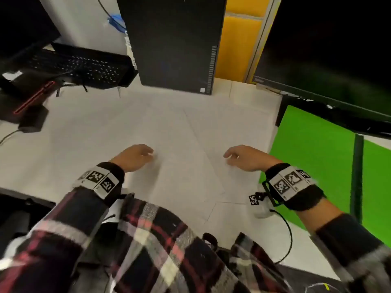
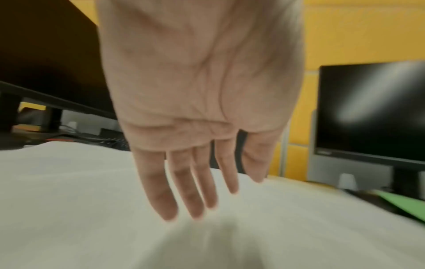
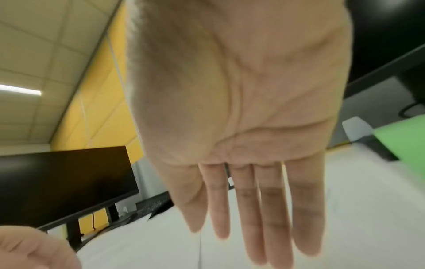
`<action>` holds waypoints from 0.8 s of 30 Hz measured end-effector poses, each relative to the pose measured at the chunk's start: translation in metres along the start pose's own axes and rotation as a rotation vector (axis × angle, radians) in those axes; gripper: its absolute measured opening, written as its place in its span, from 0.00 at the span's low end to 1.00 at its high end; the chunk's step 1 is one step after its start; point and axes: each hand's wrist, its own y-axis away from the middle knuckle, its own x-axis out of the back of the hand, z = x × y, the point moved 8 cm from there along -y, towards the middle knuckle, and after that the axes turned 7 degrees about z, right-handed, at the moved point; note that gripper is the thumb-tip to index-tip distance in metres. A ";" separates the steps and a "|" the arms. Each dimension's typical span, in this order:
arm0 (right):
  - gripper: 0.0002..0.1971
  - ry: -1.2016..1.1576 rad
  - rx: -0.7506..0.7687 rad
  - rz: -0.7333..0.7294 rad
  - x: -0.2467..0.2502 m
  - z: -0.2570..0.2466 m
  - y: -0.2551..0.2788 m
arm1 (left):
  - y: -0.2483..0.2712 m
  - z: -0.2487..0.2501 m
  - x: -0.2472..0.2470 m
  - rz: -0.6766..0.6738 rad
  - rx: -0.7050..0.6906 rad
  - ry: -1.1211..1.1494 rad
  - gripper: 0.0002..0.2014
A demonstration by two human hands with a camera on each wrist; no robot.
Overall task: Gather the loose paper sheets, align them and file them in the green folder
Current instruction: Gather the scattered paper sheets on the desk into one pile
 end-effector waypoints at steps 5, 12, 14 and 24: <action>0.27 -0.121 -0.111 0.043 -0.020 -0.033 -0.045 | -0.038 -0.060 0.033 0.174 0.284 -0.110 0.33; 0.27 -0.321 -0.233 0.107 -0.042 -0.050 -0.076 | -0.059 -0.120 0.067 0.209 0.322 -0.279 0.53; 0.12 -0.326 -0.245 0.150 -0.043 -0.050 -0.083 | -0.064 -0.123 0.077 0.246 0.348 -0.240 0.51; 0.14 -0.500 -0.349 0.446 -0.031 -0.029 -0.075 | -0.076 -0.105 0.075 0.252 0.218 0.096 0.15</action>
